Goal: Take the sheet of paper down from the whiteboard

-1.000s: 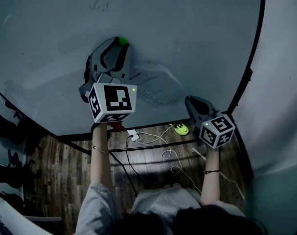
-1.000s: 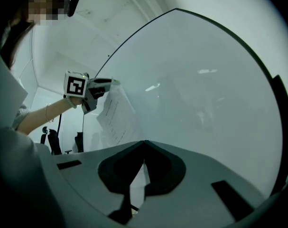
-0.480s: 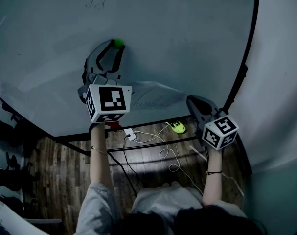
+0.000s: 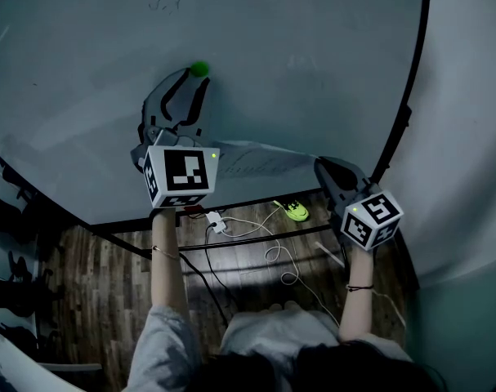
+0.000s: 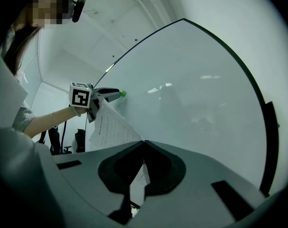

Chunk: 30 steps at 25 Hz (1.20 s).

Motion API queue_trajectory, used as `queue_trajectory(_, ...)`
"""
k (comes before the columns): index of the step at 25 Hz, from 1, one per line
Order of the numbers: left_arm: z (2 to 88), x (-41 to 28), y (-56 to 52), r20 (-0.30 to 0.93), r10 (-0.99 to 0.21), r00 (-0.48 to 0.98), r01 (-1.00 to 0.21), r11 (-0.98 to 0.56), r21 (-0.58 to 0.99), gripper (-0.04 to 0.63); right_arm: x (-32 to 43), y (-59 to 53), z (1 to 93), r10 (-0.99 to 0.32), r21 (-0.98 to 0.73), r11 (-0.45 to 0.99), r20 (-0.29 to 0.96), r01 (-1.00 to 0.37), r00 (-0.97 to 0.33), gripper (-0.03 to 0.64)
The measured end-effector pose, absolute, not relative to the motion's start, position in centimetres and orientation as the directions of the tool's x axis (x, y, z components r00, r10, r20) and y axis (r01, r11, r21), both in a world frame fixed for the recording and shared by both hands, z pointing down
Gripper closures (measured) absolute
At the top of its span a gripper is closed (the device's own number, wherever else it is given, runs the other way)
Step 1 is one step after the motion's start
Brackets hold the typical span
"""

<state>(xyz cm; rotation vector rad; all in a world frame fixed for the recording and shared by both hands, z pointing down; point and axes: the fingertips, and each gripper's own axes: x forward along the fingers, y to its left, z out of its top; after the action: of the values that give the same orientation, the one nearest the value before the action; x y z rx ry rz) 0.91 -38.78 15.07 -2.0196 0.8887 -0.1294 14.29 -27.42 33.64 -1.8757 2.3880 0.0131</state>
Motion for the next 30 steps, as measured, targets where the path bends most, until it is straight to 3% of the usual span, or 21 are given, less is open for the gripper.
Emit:
queue_trajectory(6,16.7,-1.0,-36.5,-0.259,-0.619,0.741,-0.587,-0.411,-0.698,0.483,12.9,-26.3,32.8,-0.959,-0.028,0.272,-0.090,-0.962,-0.269,0.617)
queue_trajectory(16,22.3,-5.0,-34.3,-0.189,-0.678,0.710,-0.649,-0.526,-0.549,0.503,12.3,-23.4,34.0,-0.955,0.031,0.296,-0.013,-0.955,-0.296,0.617)
queue_trajectory(19,23.8,-6.3,-33.8,-0.172,-0.698,0.695,-0.669,-0.540,-0.511,0.520,12.4,-22.6,34.7,-0.956,0.032,0.293,0.011,-0.956,-0.293,0.617)
queue_trajectory(23,25.9,-7.9,-33.0,-0.144,-0.723,0.676,-0.687,-0.548,-0.477,0.591,12.1,-21.5,35.6,-0.954,0.029,0.299,0.032,-0.954,-0.298,0.617)
queue_trajectory(30,30.5,-8.4,-31.0,-0.056,-0.712,0.700,-0.677,-0.636,-0.369,0.591,11.0,-20.8,36.5,-0.946,0.027,0.322,0.032,-0.946,-0.321,0.617)
